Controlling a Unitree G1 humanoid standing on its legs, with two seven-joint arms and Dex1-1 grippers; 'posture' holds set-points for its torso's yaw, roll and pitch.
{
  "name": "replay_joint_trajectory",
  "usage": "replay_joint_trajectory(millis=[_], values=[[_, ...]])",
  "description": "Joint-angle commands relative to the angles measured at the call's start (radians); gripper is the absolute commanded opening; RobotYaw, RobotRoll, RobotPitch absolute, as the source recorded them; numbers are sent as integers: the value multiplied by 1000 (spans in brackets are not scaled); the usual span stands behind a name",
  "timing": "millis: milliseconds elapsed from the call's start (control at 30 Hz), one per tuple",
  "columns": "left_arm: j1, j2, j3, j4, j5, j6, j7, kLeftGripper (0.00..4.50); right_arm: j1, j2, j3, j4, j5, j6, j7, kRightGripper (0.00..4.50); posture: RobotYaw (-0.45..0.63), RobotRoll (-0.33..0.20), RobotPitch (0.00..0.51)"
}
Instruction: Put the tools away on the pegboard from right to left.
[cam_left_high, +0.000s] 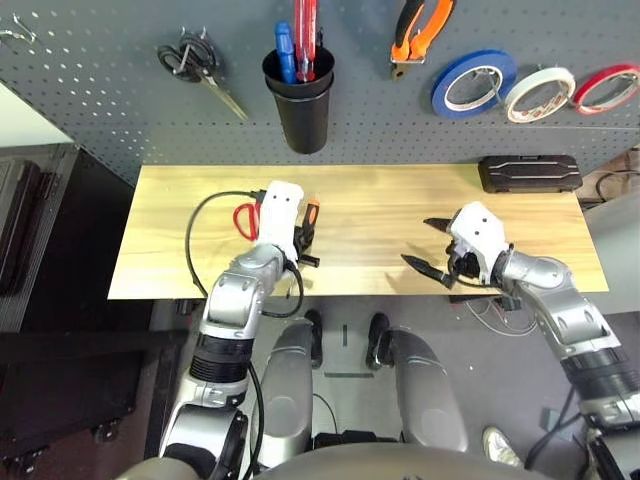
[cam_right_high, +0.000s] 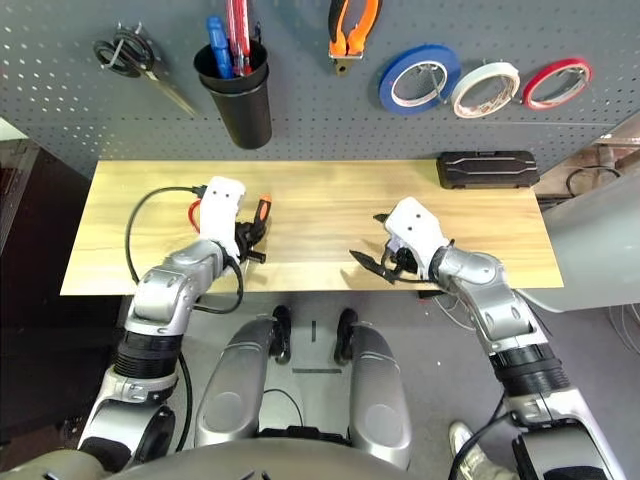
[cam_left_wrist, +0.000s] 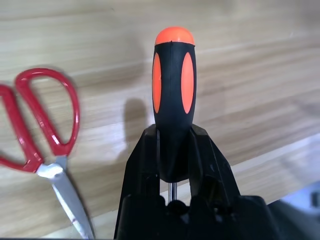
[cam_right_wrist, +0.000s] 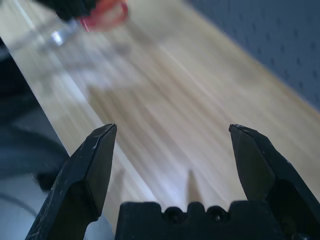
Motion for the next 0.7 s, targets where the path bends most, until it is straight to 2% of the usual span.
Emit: replay_joint_trajectory(millis=[33, 167, 367, 700], values=[[40, -6, 44, -77, -53, -36, -9, 622, 18, 13, -61, 19, 69, -106, 35, 4500, 193, 0, 241], [40, -15, 90, -115, -97, -62, -2, 622, 14, 27, -100, 25, 124, -150, 60, 4500, 196, 0, 230], [-17, -32, 194, -180, -180, -112, 23, 622, -5, 65, -153, 27, 225, -242, 114, 4500, 189, 0, 225], [-169, 1, 276, -201, -292, -131, 56, 622, -33, 130, -157, 50, 248, -321, 141, 4500, 188, 0, 223]])
